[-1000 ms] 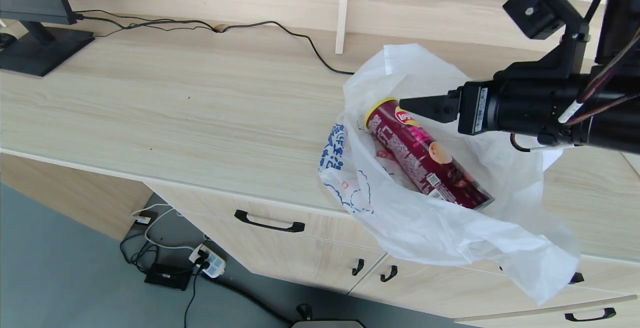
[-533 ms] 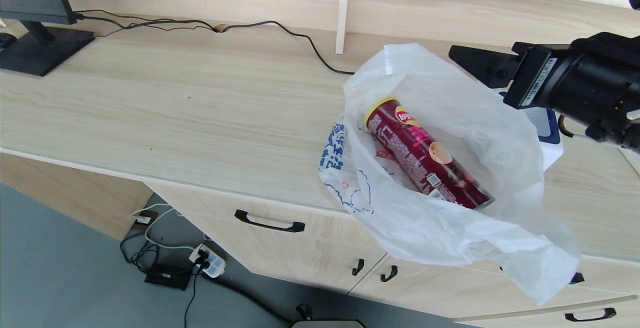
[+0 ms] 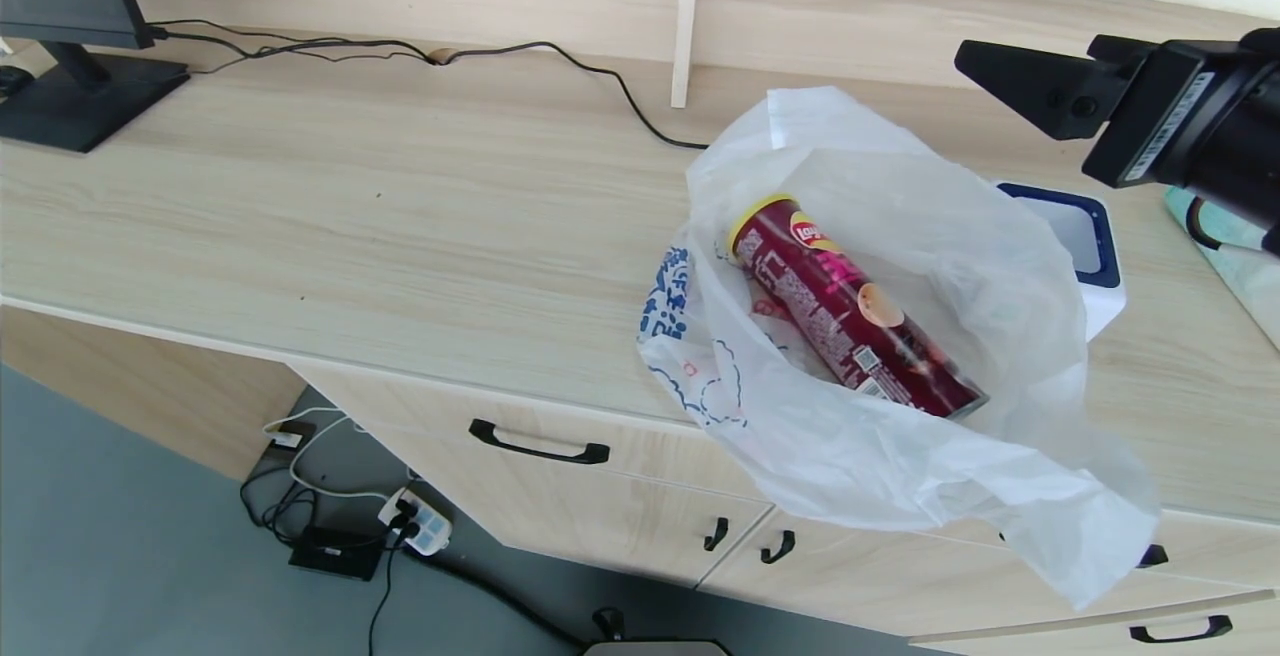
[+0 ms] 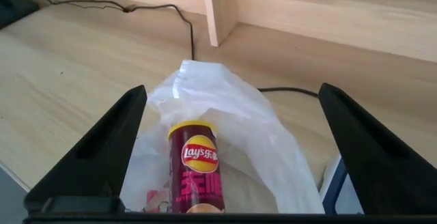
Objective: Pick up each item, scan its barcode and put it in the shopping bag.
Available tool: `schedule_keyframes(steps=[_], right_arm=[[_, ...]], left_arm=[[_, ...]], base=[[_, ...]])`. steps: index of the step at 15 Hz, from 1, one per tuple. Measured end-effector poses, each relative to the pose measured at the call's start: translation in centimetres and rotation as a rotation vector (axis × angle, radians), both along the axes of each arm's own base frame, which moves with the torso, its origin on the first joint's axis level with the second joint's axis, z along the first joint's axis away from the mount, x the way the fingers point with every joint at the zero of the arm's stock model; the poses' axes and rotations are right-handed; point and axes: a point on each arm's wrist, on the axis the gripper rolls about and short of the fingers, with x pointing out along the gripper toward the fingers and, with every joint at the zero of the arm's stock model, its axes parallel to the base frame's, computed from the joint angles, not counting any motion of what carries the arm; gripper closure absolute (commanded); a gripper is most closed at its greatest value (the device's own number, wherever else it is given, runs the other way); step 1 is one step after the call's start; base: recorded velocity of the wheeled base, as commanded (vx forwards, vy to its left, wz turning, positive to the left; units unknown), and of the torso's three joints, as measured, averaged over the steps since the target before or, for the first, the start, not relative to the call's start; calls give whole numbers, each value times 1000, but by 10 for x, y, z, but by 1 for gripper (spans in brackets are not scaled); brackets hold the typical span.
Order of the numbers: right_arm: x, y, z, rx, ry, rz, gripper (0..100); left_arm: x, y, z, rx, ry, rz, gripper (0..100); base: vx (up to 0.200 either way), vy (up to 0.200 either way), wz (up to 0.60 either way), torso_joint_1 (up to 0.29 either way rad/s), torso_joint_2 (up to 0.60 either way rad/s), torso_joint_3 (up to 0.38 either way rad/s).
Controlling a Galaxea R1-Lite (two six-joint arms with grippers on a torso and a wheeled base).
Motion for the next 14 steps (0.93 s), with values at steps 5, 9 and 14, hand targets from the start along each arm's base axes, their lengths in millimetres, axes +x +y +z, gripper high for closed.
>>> schedule_keyframes(steps=[5,9,14], right_arm=[[-2,-1,-6,31,-7,4,0],[-3,-2,-7,104,-19,26,0],[-19,-4,-11,90,-26,92,0]], left_arm=[[0,0,0,0,-1,-1,0],[0,0,0,1,0,0,0],[0,0,0,1,1,-1,0]], base=[[0,0,-600,2,5,3],[0,0,-300,0,0,2],[0,0,0,0,0,0]])
